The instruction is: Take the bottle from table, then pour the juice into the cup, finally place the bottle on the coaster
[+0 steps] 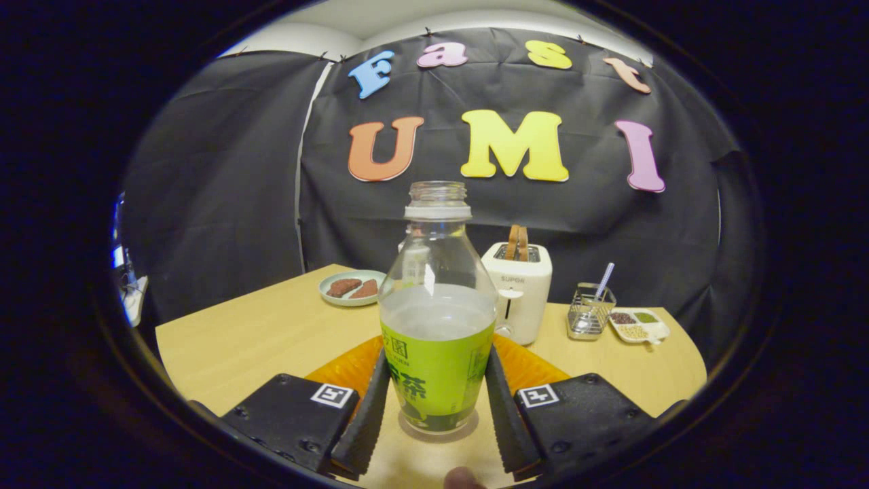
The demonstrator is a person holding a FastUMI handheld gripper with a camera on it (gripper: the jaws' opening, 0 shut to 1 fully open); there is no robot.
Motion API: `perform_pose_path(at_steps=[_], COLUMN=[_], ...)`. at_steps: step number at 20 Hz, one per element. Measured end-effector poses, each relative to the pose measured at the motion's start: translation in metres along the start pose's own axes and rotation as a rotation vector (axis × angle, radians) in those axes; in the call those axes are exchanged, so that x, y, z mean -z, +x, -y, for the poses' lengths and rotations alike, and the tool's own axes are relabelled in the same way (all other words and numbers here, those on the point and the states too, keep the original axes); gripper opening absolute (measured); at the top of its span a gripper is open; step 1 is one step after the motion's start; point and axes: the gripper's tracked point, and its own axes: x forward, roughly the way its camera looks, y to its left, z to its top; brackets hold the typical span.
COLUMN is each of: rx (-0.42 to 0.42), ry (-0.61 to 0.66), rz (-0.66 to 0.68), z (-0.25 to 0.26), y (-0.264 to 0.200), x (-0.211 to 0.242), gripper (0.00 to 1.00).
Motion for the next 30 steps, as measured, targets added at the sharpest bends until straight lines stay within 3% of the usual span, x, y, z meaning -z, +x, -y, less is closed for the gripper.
perform_pose_path(at_steps=[15,18,22,30], rx=[0.021,0.016,0.035,0.071], ry=[0.018,0.016,0.011,0.049], rz=[-0.018,-0.023,0.002,0.039], z=[0.008,0.006,0.008,-0.002], y=[0.038,0.037,0.027,-0.042], x=[0.038,0.043,0.037,0.036], gripper=[0.8,0.86,0.98,0.98])
